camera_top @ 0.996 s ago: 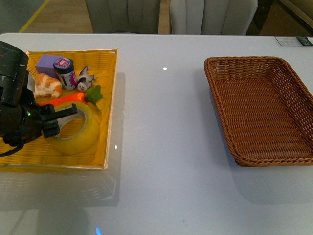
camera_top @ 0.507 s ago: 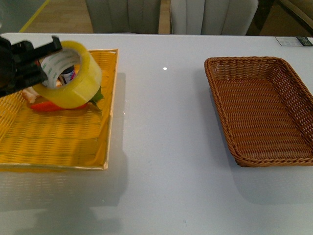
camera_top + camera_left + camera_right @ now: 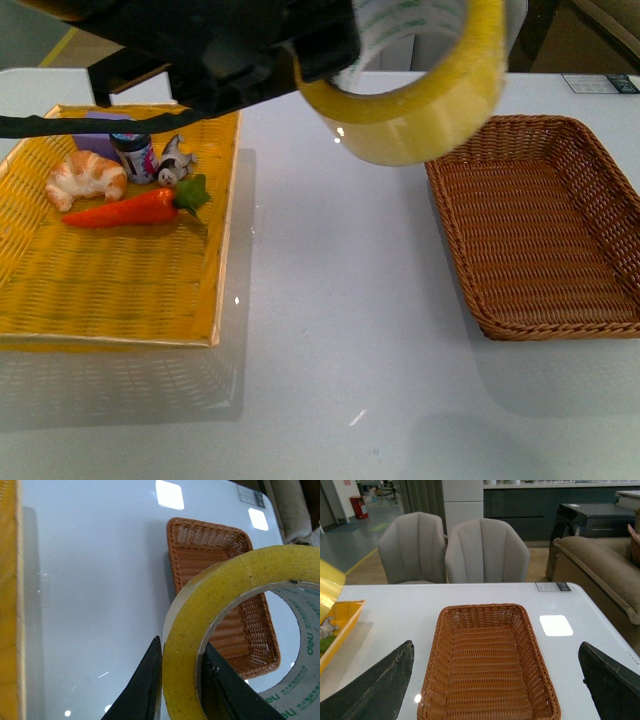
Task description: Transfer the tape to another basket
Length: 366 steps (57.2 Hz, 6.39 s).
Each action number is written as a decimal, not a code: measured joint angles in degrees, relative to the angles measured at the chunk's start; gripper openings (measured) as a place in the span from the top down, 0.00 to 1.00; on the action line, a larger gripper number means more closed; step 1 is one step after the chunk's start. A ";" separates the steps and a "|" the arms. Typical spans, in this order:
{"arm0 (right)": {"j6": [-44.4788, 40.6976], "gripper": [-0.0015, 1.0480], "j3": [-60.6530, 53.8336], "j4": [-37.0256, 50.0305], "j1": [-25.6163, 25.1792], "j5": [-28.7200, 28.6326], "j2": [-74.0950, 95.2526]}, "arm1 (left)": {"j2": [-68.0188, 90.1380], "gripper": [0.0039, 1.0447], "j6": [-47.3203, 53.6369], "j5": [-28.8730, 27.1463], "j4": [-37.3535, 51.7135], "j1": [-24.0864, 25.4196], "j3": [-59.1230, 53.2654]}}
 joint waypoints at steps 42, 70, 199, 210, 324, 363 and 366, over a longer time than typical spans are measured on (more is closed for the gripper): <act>41.72 0.09 15.69 28.65 13.94 -5.60 55.91 | 2.10 0.86 -1.60 -0.28 -2.58 -2.73 2.47; 47.93 0.09 19.30 53.13 20.06 -10.14 81.46 | 2.10 0.86 -1.66 0.94 -3.13 -2.73 2.58; 50.88 0.56 44.98 53.92 -4.35 -12.46 125.11 | -42.32 0.99 34.67 -5.38 35.78 26.38 -45.94; 52.00 0.56 51.47 51.12 -3.87 -11.39 130.40 | -49.88 0.99 34.75 0.00 31.67 30.38 -49.40; 0.13 0.98 0.07 42.18 -0.33 -0.02 43.89 | -94.71 0.99 34.80 1.11 -8.09 32.96 -54.12; 0.13 0.98 -0.04 19.89 -0.33 0.00 19.65 | -94.73 0.99 34.80 1.11 -8.09 32.96 -54.12; 0.13 0.98 -0.04 18.53 -0.33 0.00 18.27 | -94.73 0.99 34.80 1.11 -8.09 32.96 -54.12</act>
